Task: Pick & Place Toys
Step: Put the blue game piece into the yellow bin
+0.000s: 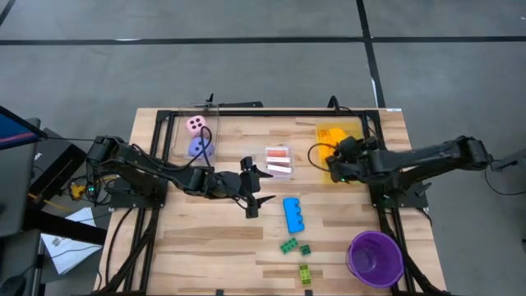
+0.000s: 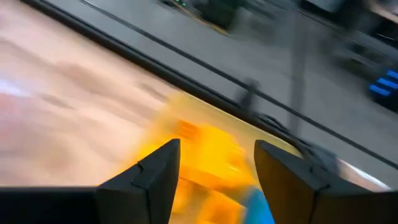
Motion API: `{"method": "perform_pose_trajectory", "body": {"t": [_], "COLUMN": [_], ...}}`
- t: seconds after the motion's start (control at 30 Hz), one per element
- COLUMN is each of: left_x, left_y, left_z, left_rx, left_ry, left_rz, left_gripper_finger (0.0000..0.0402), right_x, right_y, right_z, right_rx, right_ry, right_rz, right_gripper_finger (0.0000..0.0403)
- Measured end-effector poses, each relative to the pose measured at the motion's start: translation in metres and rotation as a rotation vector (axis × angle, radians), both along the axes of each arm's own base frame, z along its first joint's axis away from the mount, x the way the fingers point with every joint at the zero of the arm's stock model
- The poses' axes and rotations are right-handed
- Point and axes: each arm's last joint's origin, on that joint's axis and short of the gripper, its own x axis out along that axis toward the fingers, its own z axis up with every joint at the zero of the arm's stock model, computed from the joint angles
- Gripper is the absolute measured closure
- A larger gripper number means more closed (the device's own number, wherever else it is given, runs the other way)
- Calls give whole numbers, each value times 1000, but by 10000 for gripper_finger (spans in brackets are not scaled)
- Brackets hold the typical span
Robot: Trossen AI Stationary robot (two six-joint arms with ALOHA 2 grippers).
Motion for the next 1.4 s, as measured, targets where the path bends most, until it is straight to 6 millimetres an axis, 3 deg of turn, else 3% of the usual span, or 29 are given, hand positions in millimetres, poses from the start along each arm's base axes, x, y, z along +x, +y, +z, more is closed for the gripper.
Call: {"method": "perform_pose_trajectory", "body": {"t": [0.17, 0.33, 0.5, 0.83, 1.2, 1.4], "left_x": [0, 0, 0, 0, 0, -1], "left_y": [0, 0, 0, 0, 0, -3], "left_z": [0, 0, 0, 0, 0, -4], "left_rx": [0, 0, 0, -1, -1, -32], "left_ry": [0, 0, 0, 1, 1, 49], "left_rz": [0, 0, -1, -3, -3, -101], "left_gripper_finger": [109, 109, 109, 109, 109, 109], "right_x": [2, 3, 6, 8, 14, 13], "right_y": [24, 42, 59, 87, 98, 100], "right_z": [26, 43, 48, 48, 43, 42], "right_rx": [39, 188, 269, 323, 308, 404], "right_ry": [-141, -229, -235, -189, -146, -171], "right_rz": [282, 629, 902, 1234, 1310, 1351], "right_gripper_finger": [208, 209, 209, 213, 216, 216]}}
